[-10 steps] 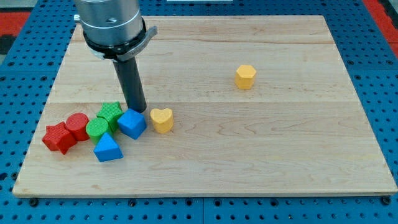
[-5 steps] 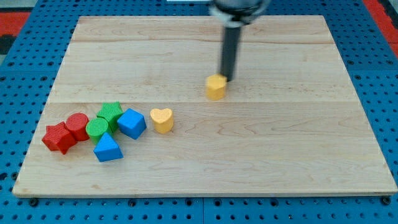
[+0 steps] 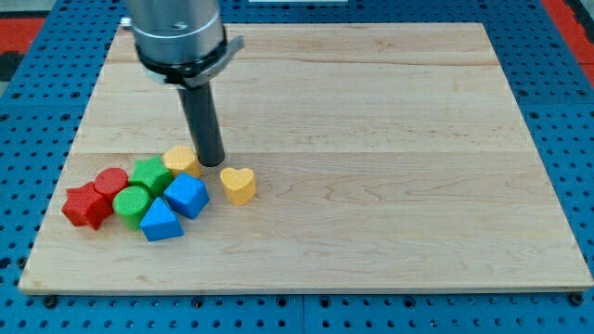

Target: Move the hexagon into the green star

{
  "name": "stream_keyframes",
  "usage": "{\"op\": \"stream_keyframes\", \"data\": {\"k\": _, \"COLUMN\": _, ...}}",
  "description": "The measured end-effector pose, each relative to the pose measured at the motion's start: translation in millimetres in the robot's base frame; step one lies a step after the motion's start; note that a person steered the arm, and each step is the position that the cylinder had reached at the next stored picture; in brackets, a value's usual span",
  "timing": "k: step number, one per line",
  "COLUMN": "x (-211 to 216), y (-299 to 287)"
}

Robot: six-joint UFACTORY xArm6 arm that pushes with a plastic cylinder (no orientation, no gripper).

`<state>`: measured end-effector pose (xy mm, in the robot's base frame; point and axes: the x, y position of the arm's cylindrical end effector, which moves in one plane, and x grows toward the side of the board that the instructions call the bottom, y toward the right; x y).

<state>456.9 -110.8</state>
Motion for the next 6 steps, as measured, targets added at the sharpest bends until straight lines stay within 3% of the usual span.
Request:
{"op": "stream_keyframes", "data": {"k": 1, "x": -1, "y": 27}}
{"op": "stream_keyframes", "data": {"k": 2, "x": 2, "y": 98}}
{"op": "stream_keyframes", "data": {"k": 6, "x": -11, "y": 106}}
